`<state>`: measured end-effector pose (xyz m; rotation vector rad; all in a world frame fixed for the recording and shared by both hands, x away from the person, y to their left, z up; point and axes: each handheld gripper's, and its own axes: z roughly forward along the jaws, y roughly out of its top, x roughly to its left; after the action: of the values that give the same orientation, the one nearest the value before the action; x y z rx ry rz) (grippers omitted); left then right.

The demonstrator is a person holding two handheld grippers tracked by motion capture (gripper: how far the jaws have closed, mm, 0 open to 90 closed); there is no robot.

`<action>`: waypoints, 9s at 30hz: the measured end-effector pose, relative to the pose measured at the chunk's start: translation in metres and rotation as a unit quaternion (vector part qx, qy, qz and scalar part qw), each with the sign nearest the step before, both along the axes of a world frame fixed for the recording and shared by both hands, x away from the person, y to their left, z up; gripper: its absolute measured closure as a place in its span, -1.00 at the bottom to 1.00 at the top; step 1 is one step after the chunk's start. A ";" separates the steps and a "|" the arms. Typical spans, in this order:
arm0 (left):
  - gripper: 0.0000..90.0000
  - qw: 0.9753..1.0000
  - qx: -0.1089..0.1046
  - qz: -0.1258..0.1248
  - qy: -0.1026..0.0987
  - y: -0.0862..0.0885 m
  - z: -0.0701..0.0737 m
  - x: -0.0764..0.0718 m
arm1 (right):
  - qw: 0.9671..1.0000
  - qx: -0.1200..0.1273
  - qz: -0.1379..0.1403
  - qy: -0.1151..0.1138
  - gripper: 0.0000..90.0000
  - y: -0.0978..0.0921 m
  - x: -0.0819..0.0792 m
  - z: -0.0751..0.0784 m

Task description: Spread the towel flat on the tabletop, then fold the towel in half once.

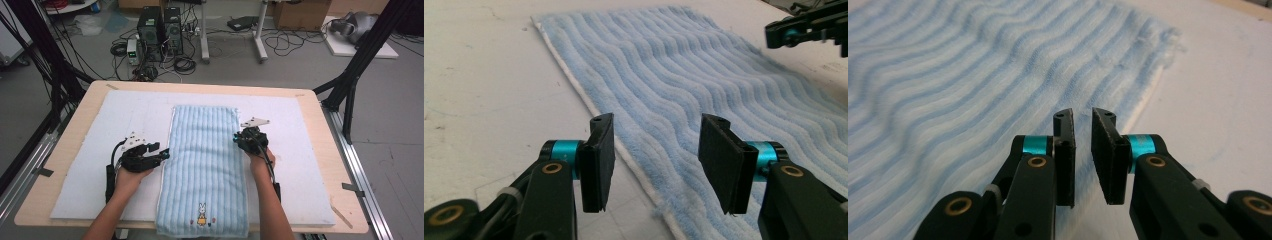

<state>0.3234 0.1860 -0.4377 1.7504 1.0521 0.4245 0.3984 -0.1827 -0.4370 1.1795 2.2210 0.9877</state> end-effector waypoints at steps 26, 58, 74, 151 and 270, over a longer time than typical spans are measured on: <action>0.44 0.994 0.090 0.029 0.052 -0.025 -0.013 0.048 | 1.000 0.010 0.015 0.024 0.56 -0.006 -0.034 -0.009; -0.56 0.998 -0.047 -0.020 -0.039 -0.012 0.030 0.013 | 0.996 0.076 0.003 -0.046 -0.73 -0.077 -0.109 0.023; -0.56 0.998 -0.038 -0.028 -0.050 0.005 0.039 0.002 | 0.995 0.080 -0.008 -0.062 -0.74 -0.084 -0.106 0.027; 0.52 0.990 0.133 0.014 0.046 -0.043 -0.011 0.076 | 0.997 0.078 -0.022 0.020 -0.22 -0.042 -0.037 0.020; 0.30 0.994 0.081 -0.007 0.078 -0.032 -0.010 0.052 | 0.996 0.009 -0.031 0.082 0.35 0.004 -0.024 0.001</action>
<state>0.3754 0.1535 -0.4476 1.9600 1.1415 0.3771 0.3741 -0.1790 -0.4360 1.3741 2.2889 0.9182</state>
